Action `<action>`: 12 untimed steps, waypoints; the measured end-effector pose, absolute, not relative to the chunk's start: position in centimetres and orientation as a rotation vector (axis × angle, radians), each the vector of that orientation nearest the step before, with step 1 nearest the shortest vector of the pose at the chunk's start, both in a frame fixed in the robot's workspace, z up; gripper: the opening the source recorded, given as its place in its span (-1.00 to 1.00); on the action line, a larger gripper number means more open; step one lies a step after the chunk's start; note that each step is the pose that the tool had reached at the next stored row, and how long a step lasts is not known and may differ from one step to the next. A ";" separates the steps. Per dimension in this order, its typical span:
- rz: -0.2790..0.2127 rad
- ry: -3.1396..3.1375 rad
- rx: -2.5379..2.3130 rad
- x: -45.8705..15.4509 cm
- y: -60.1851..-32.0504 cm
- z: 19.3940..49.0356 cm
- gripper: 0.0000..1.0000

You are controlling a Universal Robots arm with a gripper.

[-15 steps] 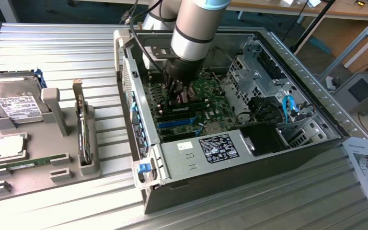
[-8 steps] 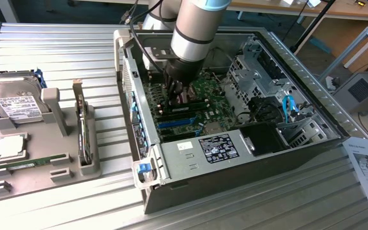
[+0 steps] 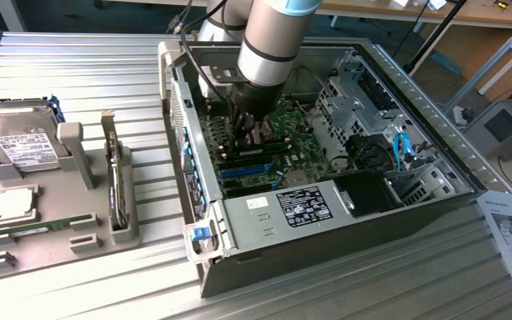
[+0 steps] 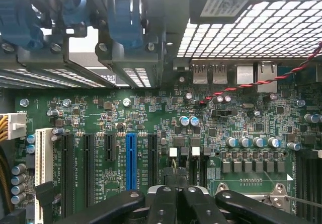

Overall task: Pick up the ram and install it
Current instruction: 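Press down the ram until it locks into place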

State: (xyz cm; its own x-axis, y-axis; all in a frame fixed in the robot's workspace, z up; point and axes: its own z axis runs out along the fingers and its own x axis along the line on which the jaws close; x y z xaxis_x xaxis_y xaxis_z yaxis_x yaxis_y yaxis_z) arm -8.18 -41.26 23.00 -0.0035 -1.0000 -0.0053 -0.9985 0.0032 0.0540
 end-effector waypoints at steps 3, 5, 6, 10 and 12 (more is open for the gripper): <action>-0.066 -2.201 2.193 -8.2 -41.3 22.9 -0.79; -0.066 -2.201 2.193 -8.2 -41.3 22.9 -0.79; -0.066 -2.201 2.193 -8.2 -41.3 22.9 -0.79; -0.066 -2.201 2.193 -8.2 -41.3 23.3 -0.79; -0.066 -2.201 2.193 -8.2 -41.3 23.6 -0.79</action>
